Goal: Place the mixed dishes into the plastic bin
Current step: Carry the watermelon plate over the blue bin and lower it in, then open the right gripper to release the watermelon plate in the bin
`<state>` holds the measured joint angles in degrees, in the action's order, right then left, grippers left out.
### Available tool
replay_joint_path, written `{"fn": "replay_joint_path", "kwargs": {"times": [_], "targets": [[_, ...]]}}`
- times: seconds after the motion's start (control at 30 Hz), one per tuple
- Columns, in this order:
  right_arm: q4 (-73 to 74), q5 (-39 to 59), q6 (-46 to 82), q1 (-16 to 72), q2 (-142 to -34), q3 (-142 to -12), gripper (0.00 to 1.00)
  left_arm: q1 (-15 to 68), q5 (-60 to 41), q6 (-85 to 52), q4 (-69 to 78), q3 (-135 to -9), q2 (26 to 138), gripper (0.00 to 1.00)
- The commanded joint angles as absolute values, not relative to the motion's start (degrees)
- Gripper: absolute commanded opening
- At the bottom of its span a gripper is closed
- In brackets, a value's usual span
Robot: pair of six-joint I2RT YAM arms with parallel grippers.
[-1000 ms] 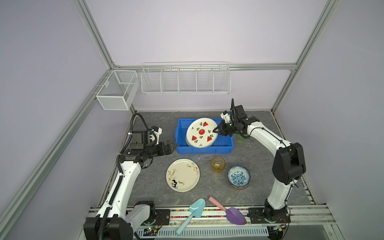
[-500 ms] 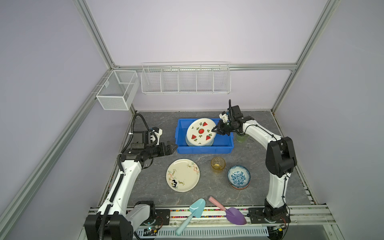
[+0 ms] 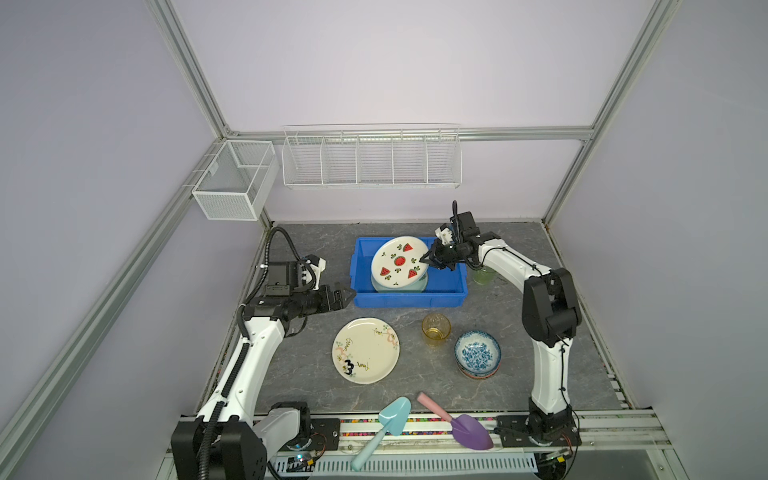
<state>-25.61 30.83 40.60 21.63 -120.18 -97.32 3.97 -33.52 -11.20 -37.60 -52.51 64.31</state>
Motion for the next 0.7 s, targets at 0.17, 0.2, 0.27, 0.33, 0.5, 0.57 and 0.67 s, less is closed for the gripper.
{"fn": "replay_joint_path", "kwargs": {"times": [0.17,0.2,0.27,0.33,0.5,0.57,0.67], "targets": [[-19.5,33.3,43.2,22.6,-122.4,-99.3,0.07,3.9,-34.6,-9.8,-38.1,-52.4,64.5,1.0],[-19.3,33.3,43.2,22.7,-122.6,-99.3,0.07,3.9,-34.6,-9.8,-38.1,-52.4,64.4,1.0],[-19.2,33.2,43.4,22.8,-123.1,-99.3,0.07,3.9,-34.5,-9.8,-38.1,-52.4,64.2,1.0],[-19.2,33.1,43.4,22.9,-123.6,-99.3,0.08,3.9,-34.5,-9.8,-38.3,-52.4,64.1,1.0],[-18.9,32.2,43.4,22.9,-124.2,-98.2,0.19,3.9,-34.4,-9.8,-38.2,-52.3,63.9,1.0],[-18.6,31.7,43.5,22.8,-124.2,-97.4,0.25,3.9,-34.3,-9.8,-38.3,-52.3,63.8,1.0],[-17.9,30.6,43.8,22.8,-123.8,-96.0,0.28,3.9,-34.3,-9.8,-38.3,-52.3,63.6,1.0]]}}
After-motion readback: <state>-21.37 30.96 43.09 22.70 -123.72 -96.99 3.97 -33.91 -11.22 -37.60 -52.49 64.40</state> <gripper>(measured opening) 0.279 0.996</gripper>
